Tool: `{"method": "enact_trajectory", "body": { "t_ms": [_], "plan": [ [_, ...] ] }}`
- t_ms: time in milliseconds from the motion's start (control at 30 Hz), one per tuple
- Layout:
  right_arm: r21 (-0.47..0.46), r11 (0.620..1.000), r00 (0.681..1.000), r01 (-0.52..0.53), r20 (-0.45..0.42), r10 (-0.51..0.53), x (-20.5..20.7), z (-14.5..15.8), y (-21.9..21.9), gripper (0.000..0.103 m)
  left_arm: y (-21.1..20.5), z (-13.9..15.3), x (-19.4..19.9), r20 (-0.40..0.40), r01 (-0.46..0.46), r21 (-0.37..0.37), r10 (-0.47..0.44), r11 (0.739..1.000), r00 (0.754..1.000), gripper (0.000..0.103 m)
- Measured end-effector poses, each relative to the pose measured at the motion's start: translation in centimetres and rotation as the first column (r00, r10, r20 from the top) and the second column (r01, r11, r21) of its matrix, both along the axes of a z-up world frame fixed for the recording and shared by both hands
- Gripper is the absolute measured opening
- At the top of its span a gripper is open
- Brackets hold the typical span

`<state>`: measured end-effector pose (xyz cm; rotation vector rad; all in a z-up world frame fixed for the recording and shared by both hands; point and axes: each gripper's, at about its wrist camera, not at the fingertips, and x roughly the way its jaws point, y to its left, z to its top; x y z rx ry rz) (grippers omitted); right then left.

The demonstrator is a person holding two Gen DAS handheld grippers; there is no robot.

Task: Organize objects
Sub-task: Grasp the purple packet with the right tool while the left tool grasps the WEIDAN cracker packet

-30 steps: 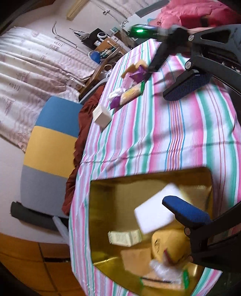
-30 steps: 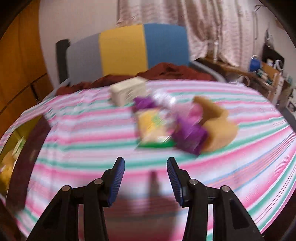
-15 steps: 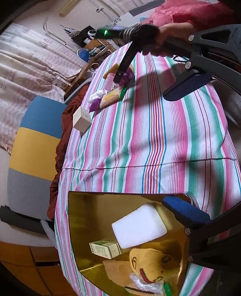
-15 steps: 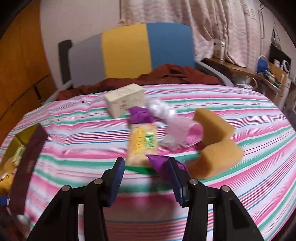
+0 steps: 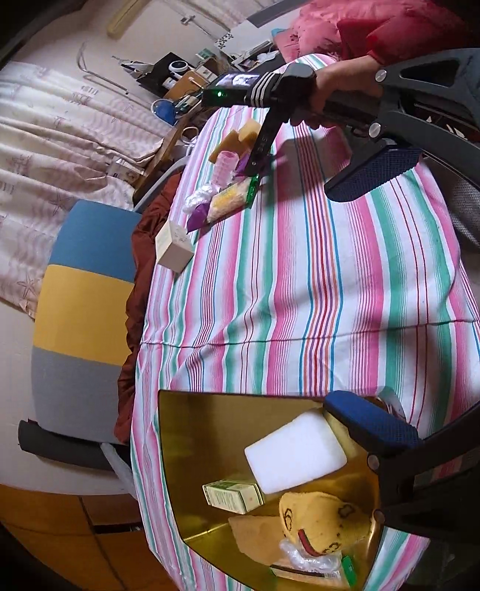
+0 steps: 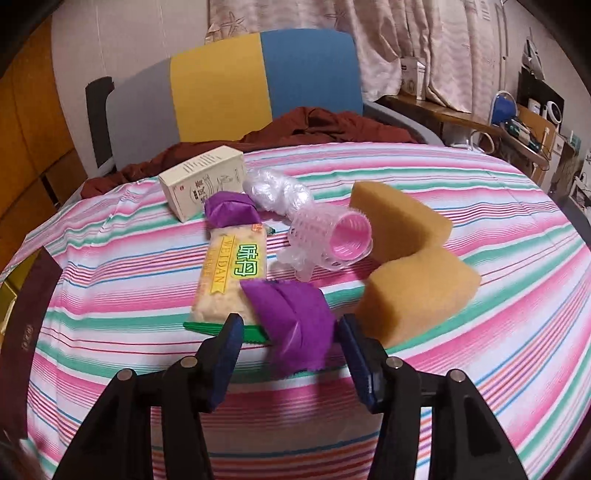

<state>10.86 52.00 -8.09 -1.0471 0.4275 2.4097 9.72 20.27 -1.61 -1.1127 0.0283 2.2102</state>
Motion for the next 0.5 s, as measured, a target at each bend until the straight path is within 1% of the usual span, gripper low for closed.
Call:
{"method": "enact_trajectory", "body": {
  "t_ms": [67, 133, 233, 267, 400, 500],
  "plan": [
    [-0.025, 1.0, 1.0, 0.003, 0.001, -0.003, 0.0, -0.5, 0.6, 0.054, 0.4, 0.1, 0.2, -0.005, 0.008, -0.005, -0.008, 1.0, 1.0, 0.103],
    [-0.071, 0.997, 0.999, 0.009, -0.047, -0.012, 0.6, -0.7, 1.3, 0.054, 0.7, 0.1, 0.2, -0.011, 0.011, -0.009, -0.011, 1.0, 1.0, 0.103],
    [-0.115, 0.993, 0.992, -0.009, -0.123, -0.005, 1.3, -0.4, 1.7, 0.043, 1.6, 0.3, 0.2, -0.01, 0.025, -0.01, -0.025, 1.0, 1.0, 0.103],
    [-0.129, 0.991, 0.989, -0.021, -0.147, 0.002, 1.6, -0.3, 1.8, 0.041, 2.1, 0.5, 0.2, -0.014, 0.031, -0.015, -0.031, 0.999, 0.999, 0.103],
    [-0.132, 0.991, 0.982, 0.002, -0.189, -0.027, 2.7, -0.1, 1.7, 0.039, 4.3, 0.7, 0.1, -0.029, 0.063, -0.023, -0.064, 0.998, 0.998, 0.103],
    [-0.122, 0.992, 0.976, 0.042, -0.207, -0.067, 4.0, -0.2, 1.5, 0.039, 6.6, 0.2, -0.9, -0.003, 0.084, -0.052, -0.084, 0.995, 0.996, 0.103]
  ]
}}
